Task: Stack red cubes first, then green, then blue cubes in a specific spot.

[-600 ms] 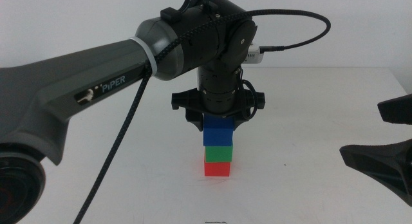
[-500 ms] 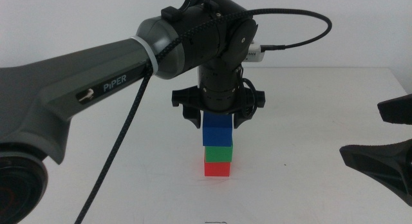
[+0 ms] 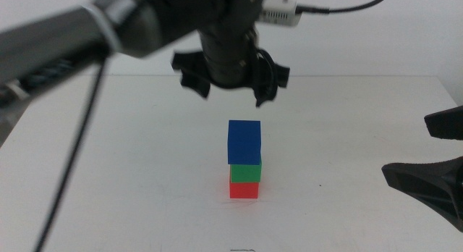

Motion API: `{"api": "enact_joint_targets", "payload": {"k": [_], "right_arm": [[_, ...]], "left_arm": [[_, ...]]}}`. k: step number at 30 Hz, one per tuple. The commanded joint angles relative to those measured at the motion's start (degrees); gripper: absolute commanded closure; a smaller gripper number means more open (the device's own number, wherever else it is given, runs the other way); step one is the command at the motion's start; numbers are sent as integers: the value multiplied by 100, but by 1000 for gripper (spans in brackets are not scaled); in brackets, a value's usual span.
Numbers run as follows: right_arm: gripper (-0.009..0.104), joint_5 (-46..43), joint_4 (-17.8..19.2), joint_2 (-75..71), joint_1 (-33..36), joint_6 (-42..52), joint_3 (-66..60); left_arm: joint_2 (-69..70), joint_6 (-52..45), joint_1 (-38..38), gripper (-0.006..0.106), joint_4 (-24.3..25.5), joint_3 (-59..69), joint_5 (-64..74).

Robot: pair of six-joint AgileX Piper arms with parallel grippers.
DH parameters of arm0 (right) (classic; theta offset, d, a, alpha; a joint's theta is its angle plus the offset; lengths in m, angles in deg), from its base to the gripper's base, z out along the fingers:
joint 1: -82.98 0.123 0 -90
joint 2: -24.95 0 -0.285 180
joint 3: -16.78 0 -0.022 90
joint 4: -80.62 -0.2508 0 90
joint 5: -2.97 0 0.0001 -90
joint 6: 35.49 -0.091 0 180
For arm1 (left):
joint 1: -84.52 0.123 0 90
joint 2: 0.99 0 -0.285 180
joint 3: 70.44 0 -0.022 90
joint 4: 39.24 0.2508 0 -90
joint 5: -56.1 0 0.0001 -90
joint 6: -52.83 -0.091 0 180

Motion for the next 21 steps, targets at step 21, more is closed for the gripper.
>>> {"api": "enact_joint_targets", "payload": {"k": [21], "right_arm": [[3,-366,-14,-29,-33,77,141]], "left_arm": [[3834,-2022,1497,7,636,1408,78]]}}
